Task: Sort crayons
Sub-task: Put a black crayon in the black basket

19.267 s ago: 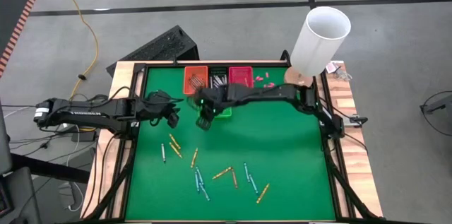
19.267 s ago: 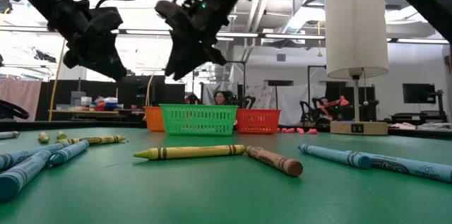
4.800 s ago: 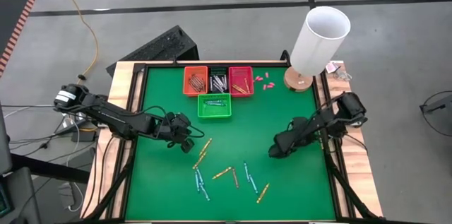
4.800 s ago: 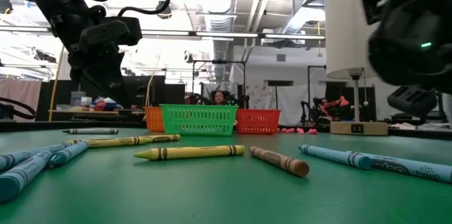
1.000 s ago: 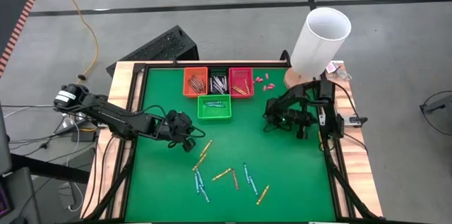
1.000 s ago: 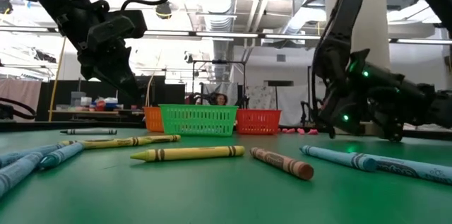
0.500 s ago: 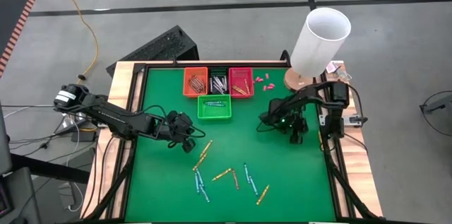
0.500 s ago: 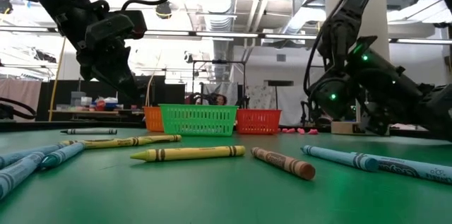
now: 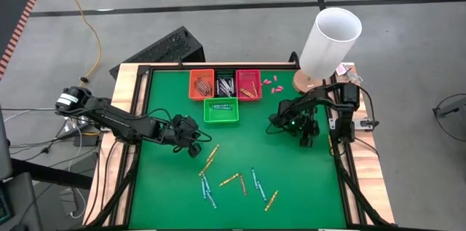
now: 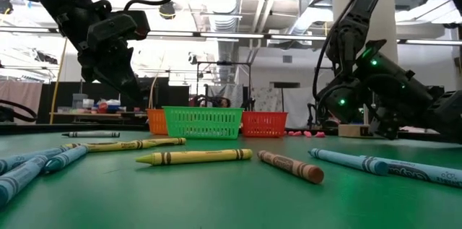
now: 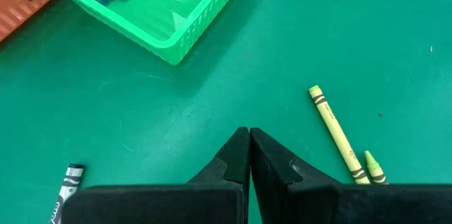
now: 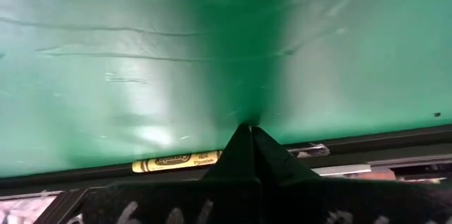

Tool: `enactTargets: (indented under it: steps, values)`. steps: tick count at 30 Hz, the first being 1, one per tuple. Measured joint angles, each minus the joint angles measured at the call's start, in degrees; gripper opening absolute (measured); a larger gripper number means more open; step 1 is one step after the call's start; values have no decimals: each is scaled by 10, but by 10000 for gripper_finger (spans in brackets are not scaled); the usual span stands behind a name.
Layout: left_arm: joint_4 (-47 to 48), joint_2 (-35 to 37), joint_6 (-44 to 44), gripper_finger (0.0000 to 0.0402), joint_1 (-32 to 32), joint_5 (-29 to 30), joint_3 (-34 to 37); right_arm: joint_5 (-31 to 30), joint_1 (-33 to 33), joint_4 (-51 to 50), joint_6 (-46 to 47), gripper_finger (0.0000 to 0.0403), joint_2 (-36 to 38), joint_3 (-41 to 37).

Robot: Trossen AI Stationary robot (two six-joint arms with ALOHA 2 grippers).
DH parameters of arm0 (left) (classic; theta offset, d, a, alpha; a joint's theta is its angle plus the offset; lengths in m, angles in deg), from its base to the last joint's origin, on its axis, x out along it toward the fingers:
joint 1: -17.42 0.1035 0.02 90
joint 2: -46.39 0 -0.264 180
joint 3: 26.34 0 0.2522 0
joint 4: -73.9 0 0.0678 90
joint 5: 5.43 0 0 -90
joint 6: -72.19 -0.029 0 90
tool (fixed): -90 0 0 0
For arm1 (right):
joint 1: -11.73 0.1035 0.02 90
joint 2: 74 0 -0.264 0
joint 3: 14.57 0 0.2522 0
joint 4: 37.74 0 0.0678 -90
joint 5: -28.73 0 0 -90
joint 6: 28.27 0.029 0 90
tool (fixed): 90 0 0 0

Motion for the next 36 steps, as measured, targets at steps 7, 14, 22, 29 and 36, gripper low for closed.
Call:
enactTargets:
  steps: [7,14,22,29,36]
  values:
    - [0,0,0,0,0,0,0,-43,-1,-3,20,0,22,1]
    - [0,0,6,0,0,-1,0,-34,-19,-3,18,0,26,-2]
    - [0,0,10,0,0,-10,0,-21,-16,-15,26,0,26,0]
    - [0,0,11,0,0,-7,0,-50,2,-114,66,0,26,-3]
    - [0,0,11,0,0,-6,0,-38,-2,-148,65,0,26,-23]
